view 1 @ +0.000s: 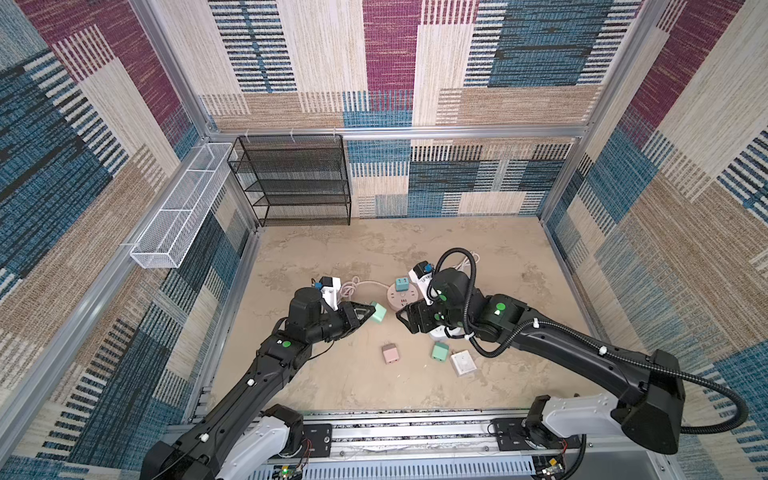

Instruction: Insert the plug

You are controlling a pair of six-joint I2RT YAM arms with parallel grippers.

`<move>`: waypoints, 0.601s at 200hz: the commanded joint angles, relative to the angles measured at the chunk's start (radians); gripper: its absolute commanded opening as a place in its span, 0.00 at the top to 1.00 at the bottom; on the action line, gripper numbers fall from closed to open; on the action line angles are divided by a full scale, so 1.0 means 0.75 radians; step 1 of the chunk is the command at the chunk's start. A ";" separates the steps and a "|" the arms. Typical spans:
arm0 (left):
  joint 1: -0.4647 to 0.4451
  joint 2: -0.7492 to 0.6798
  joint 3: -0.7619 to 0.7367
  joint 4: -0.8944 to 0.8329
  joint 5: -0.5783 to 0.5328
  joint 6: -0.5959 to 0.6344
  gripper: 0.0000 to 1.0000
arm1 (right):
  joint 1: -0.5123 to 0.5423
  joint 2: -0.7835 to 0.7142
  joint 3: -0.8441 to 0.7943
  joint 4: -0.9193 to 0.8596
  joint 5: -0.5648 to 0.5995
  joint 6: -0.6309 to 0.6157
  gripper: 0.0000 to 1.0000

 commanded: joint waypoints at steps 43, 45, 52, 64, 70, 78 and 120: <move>0.003 0.013 -0.097 0.549 -0.054 -0.336 1.00 | -0.092 -0.093 -0.178 0.570 -0.276 0.373 0.48; 0.003 0.014 -0.098 0.562 -0.052 -0.343 1.00 | -0.092 -0.094 -0.184 0.587 -0.281 0.382 0.49; 0.003 0.026 -0.106 0.600 -0.047 -0.368 1.00 | -0.092 -0.095 -0.197 0.631 -0.304 0.407 0.50; 0.003 0.040 -0.118 0.654 -0.044 -0.408 1.00 | -0.095 -0.089 -0.208 0.677 -0.330 0.450 0.51; 0.003 0.045 -0.128 0.686 -0.047 -0.429 1.00 | -0.096 -0.088 -0.222 0.708 -0.342 0.472 0.51; 0.003 0.052 -0.145 0.734 -0.049 -0.462 1.00 | -0.098 -0.085 -0.237 0.743 -0.363 0.505 0.52; -0.014 0.089 -0.177 0.954 -0.059 -0.540 1.00 | -0.134 -0.052 -0.289 0.853 -0.400 0.641 0.53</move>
